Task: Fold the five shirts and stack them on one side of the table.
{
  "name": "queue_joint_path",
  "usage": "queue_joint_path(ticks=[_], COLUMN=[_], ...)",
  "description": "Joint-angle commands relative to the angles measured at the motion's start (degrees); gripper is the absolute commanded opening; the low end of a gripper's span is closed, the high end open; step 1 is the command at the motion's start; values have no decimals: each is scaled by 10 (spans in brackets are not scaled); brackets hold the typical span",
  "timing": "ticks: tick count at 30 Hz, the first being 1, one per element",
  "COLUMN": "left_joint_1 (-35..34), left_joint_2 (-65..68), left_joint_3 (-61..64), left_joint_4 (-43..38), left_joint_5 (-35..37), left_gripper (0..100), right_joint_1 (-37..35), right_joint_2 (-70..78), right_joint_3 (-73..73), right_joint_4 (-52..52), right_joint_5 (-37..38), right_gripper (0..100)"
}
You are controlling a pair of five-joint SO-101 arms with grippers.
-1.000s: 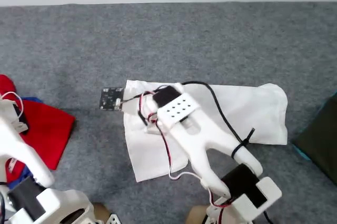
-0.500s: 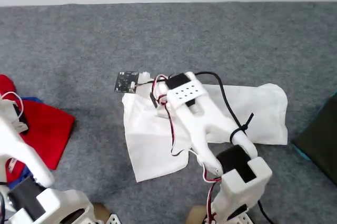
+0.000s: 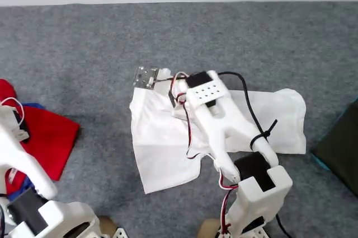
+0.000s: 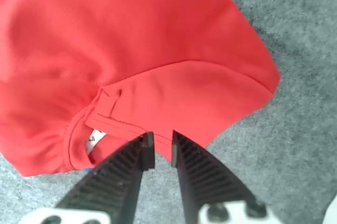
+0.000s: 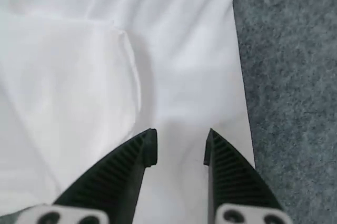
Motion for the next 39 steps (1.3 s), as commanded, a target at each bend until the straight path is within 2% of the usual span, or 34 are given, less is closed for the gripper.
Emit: queue_joint_path(ticks=[1,6,10,15,22,28,32,39], left_joint_1=[2,16,43,49,47,47,47,47], left_joint_2=[-28,-28,-28,-28,-28,-28,-28,-28], left_joint_3=[-2,-2,-2,-2,-2,-2,-2,-2], left_joint_4=[-6,-6,-6,-6,-4,-4,-4,-6], left_joint_5=[-1,0,3,3,1,1,1,2], left_gripper=[72,72,72,72,72,72,72,72], right_joint_1=[0,-22,-38,-24,64,103,99,47], right_joint_2=[-51,-80,-82,-51,44,85,62,-21], right_joint_3=[-60,-99,-98,-70,-55,-55,-93,-151], right_joint_4=[70,195,260,243,142,98,131,240], right_joint_5=[-6,-6,-7,-7,10,33,31,30], right_gripper=[106,8,10,10,10,10,11,11])
